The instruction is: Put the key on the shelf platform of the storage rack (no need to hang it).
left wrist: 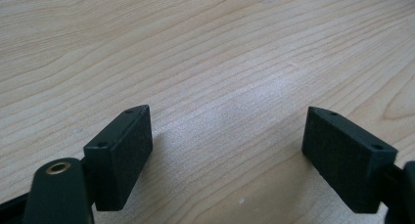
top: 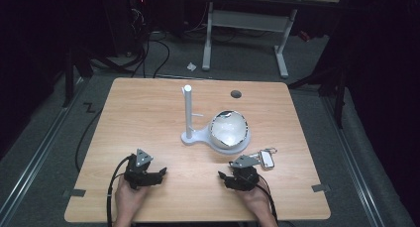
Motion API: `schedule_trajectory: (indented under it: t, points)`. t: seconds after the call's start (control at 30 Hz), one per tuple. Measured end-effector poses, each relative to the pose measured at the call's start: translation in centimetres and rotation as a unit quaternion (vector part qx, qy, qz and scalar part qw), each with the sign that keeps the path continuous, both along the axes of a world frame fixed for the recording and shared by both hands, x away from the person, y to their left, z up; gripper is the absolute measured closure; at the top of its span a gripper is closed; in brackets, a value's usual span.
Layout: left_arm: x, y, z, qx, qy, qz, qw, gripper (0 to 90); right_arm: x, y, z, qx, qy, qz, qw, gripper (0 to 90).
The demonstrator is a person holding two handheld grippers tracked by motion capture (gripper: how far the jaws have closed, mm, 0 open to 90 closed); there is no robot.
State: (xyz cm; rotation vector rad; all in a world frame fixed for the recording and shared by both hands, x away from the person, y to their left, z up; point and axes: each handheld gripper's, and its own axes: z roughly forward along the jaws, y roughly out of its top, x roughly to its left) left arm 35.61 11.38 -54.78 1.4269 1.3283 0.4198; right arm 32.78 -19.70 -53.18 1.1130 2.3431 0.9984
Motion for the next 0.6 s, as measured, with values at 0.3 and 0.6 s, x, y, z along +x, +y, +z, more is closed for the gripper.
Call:
schedule_trajectory:
  t: [0.3, 0.6]
  points:
    - [0.0, 0.0, 0.0, 0.0, 0.0, 0.0, 1.0, 19.3, 0.02, -0.01, 0.01, 0.001, 0.001, 0.0, 1.0, 43.2]
    - [0.0, 0.0, 0.0, 0.0, 0.0, 0.0, 1.0, 19.3, 0.01, -0.03, 0.02, 0.002, 0.0, -0.008, 1.0, 46.5]
